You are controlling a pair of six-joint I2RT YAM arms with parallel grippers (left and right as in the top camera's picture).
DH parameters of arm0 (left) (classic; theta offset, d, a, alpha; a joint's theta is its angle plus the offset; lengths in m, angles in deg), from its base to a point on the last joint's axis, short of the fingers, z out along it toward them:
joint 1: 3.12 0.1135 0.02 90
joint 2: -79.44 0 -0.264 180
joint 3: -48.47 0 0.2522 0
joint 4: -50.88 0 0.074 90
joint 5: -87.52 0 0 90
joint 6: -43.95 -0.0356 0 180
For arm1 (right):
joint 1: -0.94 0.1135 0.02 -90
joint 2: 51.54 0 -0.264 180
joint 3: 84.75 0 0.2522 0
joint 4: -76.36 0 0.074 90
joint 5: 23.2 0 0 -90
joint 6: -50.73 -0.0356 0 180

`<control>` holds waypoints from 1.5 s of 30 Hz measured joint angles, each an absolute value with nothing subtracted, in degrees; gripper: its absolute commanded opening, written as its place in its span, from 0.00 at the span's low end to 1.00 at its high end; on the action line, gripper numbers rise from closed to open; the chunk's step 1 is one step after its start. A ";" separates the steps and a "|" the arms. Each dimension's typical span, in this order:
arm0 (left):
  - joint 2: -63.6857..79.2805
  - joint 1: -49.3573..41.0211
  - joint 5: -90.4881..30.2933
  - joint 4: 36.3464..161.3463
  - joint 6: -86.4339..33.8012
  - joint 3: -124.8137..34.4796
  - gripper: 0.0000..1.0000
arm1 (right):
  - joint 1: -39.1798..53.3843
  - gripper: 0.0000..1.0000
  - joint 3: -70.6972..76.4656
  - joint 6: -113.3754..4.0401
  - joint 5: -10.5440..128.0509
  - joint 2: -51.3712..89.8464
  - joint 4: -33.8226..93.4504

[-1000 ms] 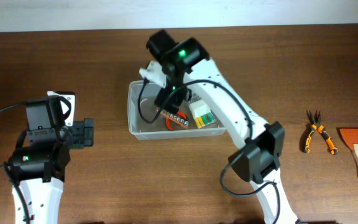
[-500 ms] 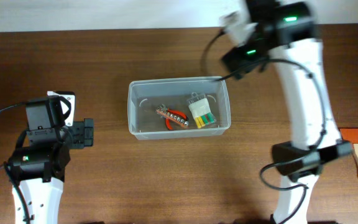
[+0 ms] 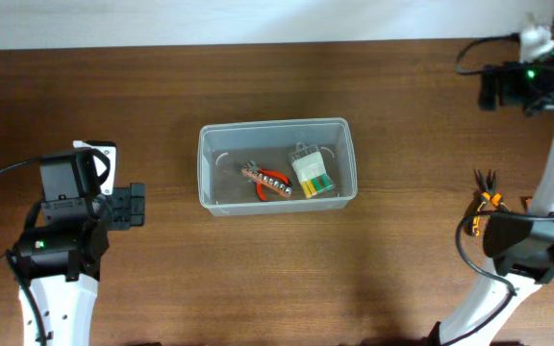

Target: Pack container

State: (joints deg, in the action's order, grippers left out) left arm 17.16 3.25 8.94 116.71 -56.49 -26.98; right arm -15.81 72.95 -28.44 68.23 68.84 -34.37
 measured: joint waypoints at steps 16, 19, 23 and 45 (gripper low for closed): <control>17.12 3.25 8.94 116.45 -56.49 -26.98 0.99 | -22.59 0.99 40.10 -49.64 70.02 68.84 -25.93; 17.12 3.25 8.94 116.26 -56.49 -26.98 0.99 | -23.92 0.99 34.57 -49.60 70.00 68.84 -23.42; 17.12 3.25 8.94 116.26 -56.49 -26.98 0.99 | -24.93 0.99 29.08 -48.05 69.52 68.84 -19.99; 17.08 3.25 8.94 116.23 -56.49 -26.98 0.99 | -24.60 0.99 9.45 -44.64 67.97 67.01 2.59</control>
